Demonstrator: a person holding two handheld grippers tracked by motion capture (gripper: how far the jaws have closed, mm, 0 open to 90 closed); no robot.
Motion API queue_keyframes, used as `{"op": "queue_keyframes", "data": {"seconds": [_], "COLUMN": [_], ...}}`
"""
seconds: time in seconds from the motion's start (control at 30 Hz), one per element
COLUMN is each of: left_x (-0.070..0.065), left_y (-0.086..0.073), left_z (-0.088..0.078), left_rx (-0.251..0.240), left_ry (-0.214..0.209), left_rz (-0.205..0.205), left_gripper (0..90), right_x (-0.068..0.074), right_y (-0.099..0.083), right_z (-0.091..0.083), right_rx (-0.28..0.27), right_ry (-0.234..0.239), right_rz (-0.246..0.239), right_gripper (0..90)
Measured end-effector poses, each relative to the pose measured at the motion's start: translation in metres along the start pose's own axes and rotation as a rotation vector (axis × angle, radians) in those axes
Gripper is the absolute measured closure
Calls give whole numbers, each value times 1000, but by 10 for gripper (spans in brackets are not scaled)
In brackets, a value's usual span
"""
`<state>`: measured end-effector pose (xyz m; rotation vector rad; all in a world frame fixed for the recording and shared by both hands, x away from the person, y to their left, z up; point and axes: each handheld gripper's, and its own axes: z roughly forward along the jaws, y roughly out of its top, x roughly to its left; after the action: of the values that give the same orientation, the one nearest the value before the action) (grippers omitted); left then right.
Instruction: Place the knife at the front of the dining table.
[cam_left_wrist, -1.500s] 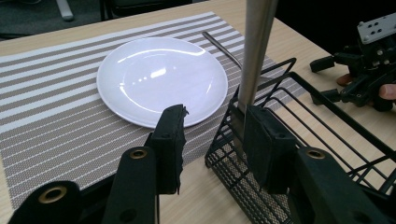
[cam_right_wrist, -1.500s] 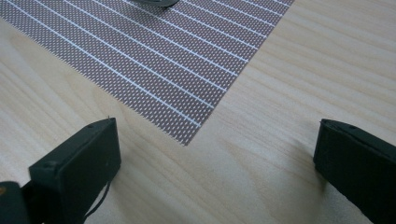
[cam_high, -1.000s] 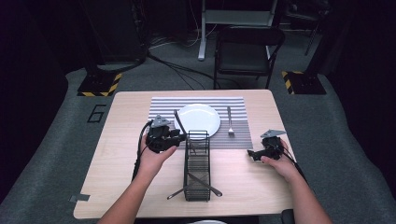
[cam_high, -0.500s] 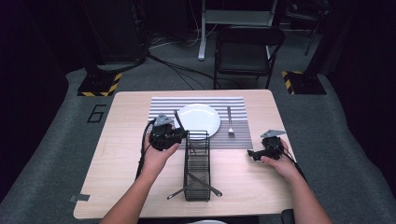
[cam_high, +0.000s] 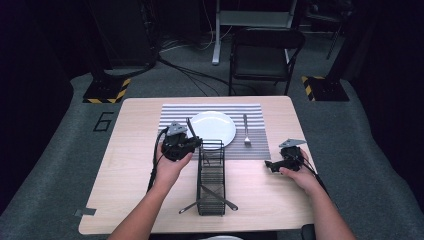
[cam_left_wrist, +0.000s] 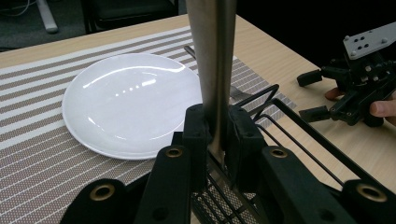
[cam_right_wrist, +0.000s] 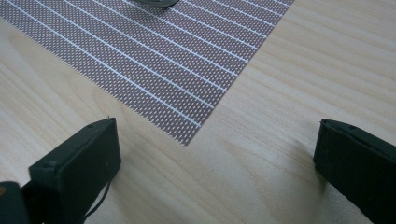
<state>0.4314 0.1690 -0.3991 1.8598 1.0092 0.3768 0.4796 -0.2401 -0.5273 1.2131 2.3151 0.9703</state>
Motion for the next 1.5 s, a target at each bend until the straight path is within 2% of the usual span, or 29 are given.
{"op": "queue_keyframes", "data": {"seconds": [0.23,0.53,0.6,0.63,0.67,0.7,0.73,0.93,1.13,1.3,1.5], "left_x": [0,-10,-12,-17,-17,-21,-22,-22,-20,-25,-28], "left_y": [1,3,3,3,3,3,4,10,20,31,47], "left_z": [0,4,5,6,6,8,9,11,6,-4,-18], "left_rx": [-2,-12,-16,-26,-26,-29,-23,-1,3,0,-3], "left_ry": [-25,-13,-13,0,0,6,5,0,-28,-31,-56], "left_rz": [-18,41,43,75,75,101,109,106,80,112,119], "left_gripper": [811,815,815,815,816,816,816,818,818,818,819], "right_x": [0,0,0,0,0,0,0,0,0,0,0], "right_y": [0,0,0,0,0,0,0,0,0,0,0], "right_z": [0,0,0,0,0,0,0,0,0,0,0], "right_rx": [1,1,0,1,1,1,0,1,1,0,0], "right_ry": [0,0,0,0,0,0,0,0,1,0,0], "right_rz": [1,1,0,1,1,1,1,1,0,0,0], "right_gripper": [0,0,0,0,0,0,0,0,0,0,0]}}
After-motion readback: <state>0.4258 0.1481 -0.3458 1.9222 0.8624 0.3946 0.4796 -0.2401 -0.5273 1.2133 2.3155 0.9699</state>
